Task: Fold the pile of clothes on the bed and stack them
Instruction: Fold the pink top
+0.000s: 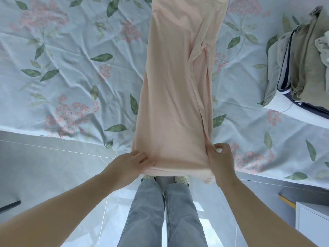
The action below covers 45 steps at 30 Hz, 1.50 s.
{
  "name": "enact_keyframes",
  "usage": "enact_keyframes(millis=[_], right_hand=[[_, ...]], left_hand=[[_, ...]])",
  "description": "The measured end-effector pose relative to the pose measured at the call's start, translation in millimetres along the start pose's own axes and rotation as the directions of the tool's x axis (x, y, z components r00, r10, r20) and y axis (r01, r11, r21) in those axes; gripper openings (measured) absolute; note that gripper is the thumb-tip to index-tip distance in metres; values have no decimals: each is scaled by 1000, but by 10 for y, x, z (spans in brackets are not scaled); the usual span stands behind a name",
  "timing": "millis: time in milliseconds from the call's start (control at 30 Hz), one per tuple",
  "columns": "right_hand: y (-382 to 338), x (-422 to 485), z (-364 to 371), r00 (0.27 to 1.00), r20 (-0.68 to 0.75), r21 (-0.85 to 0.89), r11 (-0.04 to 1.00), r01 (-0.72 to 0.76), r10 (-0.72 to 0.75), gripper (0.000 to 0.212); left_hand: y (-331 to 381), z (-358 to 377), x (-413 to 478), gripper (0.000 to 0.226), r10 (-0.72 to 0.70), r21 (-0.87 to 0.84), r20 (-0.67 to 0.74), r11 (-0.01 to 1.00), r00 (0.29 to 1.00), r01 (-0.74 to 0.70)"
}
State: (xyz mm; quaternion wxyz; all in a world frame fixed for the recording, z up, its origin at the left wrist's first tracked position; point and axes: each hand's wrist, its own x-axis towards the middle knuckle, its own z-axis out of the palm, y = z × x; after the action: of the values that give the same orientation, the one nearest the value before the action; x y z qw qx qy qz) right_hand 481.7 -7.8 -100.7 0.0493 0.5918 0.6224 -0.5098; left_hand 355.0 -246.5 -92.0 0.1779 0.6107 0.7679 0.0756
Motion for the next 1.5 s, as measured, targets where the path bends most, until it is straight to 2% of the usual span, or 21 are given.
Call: enact_keyframes(millis=[67,133,200,267,333,500,600,633,700,767,800,900,967,1000,1067,1133,1167,1233,1333,1433,1500], right_hand=[[115,22,-21,997,71,-189,982,12,1,16],[166,85,-22,991,130,-324,946,31,12,8],[131,134,-4,992,122,-322,947,13,27,4],[80,187,40,995,94,-316,948,48,-19,8],[-7,228,113,988,120,-287,950,125,-94,12],[-94,299,152,985,-151,45,995,92,-85,28],[45,263,66,993,-114,-29,1000,5,-8,29],[95,255,57,998,-62,-91,996,-6,0,28],[138,251,78,1000,-10,-120,992,27,-29,22],[121,232,126,999,-13,-40,999,38,-38,10],[120,228,150,1000,-9,1,1000,28,-28,20],[118,229,151,999,40,-10,1000,-28,28,25],[102,248,117,996,71,-49,997,-58,61,12],[100,256,106,994,78,-34,997,-73,75,15],[102,251,116,993,76,13,996,-90,89,25],[105,209,145,995,62,40,995,-87,84,25],[104,184,154,995,57,35,996,-82,80,23],[114,173,152,995,73,17,997,-75,74,21],[110,195,131,991,112,14,997,-71,69,16],[122,189,124,989,131,44,996,-76,69,14],[133,167,124,989,129,67,995,-77,68,10]], left_hand=[[-10,74,39,53,-87,-62,356,991,931,116],[-43,116,61,46,-262,-85,586,921,767,380],[-81,164,73,38,-518,-160,362,785,775,599],[-115,194,131,39,-771,-266,106,586,628,765],[-145,220,224,53,-882,-408,97,387,461,827],[-259,229,345,5,-862,-702,287,108,419,704],[-320,168,181,12,-734,-732,584,-293,346,615],[-322,157,144,13,-714,-693,629,-334,309,639],[-333,185,152,18,-792,-601,531,-102,301,793],[-284,200,230,24,-852,-468,333,223,404,855],[-240,212,274,29,-843,-437,291,305,453,847],[-170,299,249,36,-752,-412,423,336,505,847],[-198,275,139,31,-674,-571,586,51,450,819],[-230,272,64,25,-667,-565,619,-13,414,825],[-339,242,-50,14,-708,-306,611,202,354,930],[-389,228,-72,22,-754,95,580,437,307,894],[-379,230,-41,24,-774,170,547,475,318,863],[-363,241,80,23,-811,65,470,424,347,903],[-268,317,163,36,-867,-358,387,173,314,918],[-89,427,73,19,-852,-663,440,-95,285,742],[3,493,49,30,-844,-760,458,-208,279,615]])
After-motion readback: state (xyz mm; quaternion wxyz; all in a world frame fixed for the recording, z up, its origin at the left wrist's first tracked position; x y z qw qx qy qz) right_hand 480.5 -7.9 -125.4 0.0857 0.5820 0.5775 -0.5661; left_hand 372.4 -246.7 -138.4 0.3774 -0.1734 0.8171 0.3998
